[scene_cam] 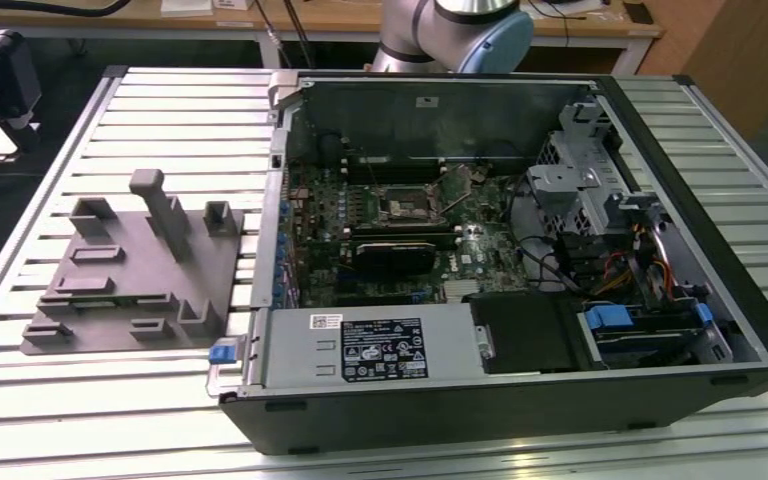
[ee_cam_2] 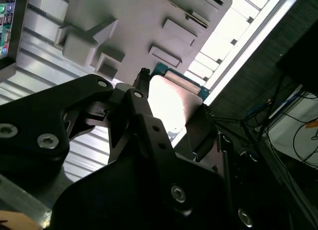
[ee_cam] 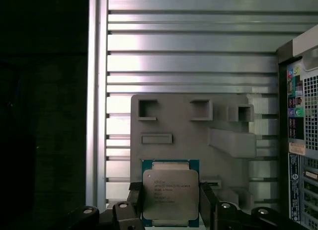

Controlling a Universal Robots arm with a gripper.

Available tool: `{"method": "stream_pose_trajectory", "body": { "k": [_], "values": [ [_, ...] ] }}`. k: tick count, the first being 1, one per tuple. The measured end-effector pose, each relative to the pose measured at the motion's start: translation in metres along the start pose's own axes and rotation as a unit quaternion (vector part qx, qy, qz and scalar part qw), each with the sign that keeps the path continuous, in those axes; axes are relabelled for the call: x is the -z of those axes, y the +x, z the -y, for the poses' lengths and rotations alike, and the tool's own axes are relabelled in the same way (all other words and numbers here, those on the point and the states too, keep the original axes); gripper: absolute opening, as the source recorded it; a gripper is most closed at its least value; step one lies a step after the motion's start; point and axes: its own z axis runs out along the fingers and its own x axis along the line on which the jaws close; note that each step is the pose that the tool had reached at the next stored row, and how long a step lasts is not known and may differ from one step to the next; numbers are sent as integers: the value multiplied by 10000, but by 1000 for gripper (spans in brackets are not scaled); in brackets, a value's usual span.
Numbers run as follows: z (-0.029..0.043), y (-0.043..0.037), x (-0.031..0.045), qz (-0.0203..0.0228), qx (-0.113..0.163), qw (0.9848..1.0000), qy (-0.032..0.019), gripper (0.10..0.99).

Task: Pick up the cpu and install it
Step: 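Pick up the cpu and move it towards the insertion slot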

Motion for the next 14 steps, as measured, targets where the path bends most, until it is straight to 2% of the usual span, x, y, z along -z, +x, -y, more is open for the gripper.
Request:
{"method": "stream_pose_trajectory", "body": {
  "k": [14],
  "values": [
    [-5, -320, -1, 0, 0, 10000, -2, 541]
  ]
}}
